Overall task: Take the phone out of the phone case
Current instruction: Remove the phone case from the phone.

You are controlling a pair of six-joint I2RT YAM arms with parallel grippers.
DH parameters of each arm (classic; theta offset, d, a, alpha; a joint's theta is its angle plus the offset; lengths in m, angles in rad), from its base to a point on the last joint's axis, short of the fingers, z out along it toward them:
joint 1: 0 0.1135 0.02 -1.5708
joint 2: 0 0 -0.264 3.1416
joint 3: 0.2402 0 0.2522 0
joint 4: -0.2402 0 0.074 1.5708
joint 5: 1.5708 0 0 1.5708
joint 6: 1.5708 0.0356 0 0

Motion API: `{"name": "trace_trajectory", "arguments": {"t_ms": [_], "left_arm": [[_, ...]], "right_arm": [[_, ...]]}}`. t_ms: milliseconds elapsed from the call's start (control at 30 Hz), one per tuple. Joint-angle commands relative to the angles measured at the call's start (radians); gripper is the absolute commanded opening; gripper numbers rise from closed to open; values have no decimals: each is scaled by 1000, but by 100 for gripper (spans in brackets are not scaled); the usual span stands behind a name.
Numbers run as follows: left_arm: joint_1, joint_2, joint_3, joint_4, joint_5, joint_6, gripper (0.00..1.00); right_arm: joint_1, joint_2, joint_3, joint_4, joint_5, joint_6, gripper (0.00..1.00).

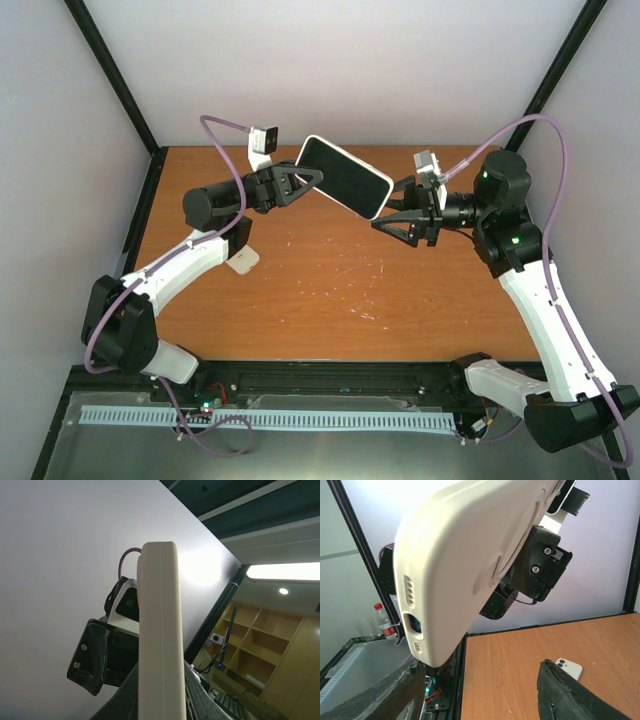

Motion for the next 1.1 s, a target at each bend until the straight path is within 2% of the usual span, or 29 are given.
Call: {"name": "trace_trajectory", "arguments": {"t_ms": [0, 167, 433, 567, 833, 1067], "left_arm": [[1, -12, 17, 49, -40, 12, 0], [1, -1, 16, 76, -41, -11, 0], [1, -7, 9, 67, -49, -4, 1], [1, -5, 11, 71, -48, -10, 0], [1, -11, 4, 69, -46, -8, 0], [1, -20, -1, 72, -49, -13, 1]], "right_arm": [[12, -5, 27, 28, -25, 28, 61], [12, -2, 25, 43, 1, 58, 60], [17, -15, 35, 2, -87, 1, 61], [17, -11, 41, -2, -70, 6, 61], [15, 6, 35, 92, 9, 154, 57], [15, 19, 32, 56, 49, 114, 52]]}}
